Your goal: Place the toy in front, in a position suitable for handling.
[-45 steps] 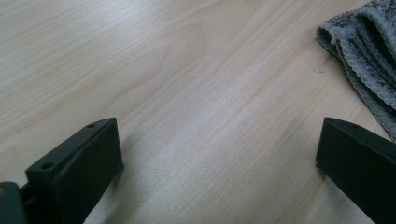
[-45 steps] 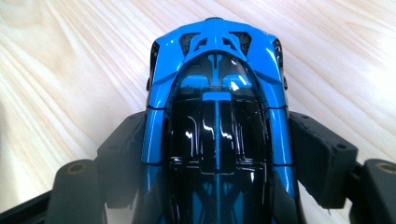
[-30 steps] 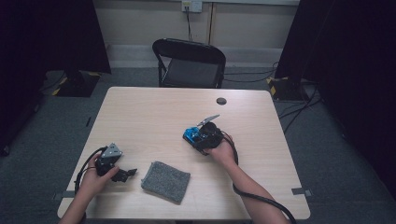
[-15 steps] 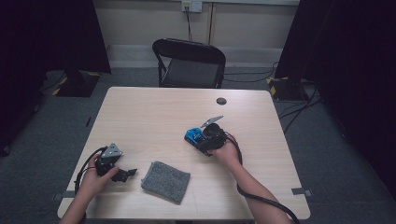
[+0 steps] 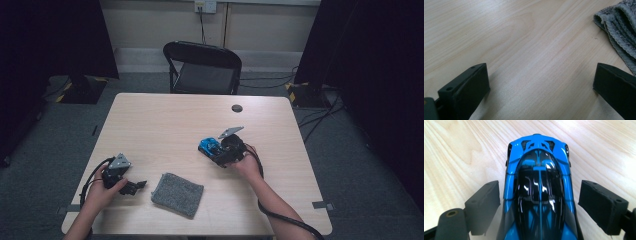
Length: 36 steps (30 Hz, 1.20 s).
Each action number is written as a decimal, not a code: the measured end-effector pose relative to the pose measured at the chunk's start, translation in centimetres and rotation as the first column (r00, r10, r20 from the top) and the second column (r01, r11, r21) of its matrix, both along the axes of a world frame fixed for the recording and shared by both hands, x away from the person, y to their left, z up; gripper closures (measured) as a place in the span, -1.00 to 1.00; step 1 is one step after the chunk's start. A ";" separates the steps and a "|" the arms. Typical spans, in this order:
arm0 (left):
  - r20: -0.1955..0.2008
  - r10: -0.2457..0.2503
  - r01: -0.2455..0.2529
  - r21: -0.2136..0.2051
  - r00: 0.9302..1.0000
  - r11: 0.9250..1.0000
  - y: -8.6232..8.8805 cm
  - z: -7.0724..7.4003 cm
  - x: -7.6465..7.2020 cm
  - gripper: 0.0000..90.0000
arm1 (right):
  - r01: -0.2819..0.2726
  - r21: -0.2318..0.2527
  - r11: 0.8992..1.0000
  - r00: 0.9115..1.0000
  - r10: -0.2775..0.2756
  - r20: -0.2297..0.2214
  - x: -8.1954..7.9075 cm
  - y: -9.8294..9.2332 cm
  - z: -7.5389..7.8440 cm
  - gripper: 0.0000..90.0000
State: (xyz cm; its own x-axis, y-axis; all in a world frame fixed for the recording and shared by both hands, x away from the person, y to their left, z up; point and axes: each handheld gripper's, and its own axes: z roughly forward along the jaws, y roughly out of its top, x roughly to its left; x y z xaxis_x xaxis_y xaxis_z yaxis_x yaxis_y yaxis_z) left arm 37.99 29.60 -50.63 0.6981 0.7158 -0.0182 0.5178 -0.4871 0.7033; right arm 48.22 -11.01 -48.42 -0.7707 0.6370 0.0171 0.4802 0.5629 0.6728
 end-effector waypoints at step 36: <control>0.004 0.006 -0.006 -0.004 1.000 1.000 0.1 0.0 0.0 -0.95 | 0.091 0.069 0.993 0.994 -0.095 0.060 -4.0 -3.3 -2.2 -0.48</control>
State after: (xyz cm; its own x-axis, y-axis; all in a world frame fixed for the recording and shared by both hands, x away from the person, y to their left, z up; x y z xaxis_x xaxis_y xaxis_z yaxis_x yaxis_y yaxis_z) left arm 37.95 29.70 -50.59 0.6939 0.7198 -0.0180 0.5178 -0.4816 0.7071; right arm 44.18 -14.34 -50.59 -0.7092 0.7049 0.0146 0.4836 0.4713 0.7376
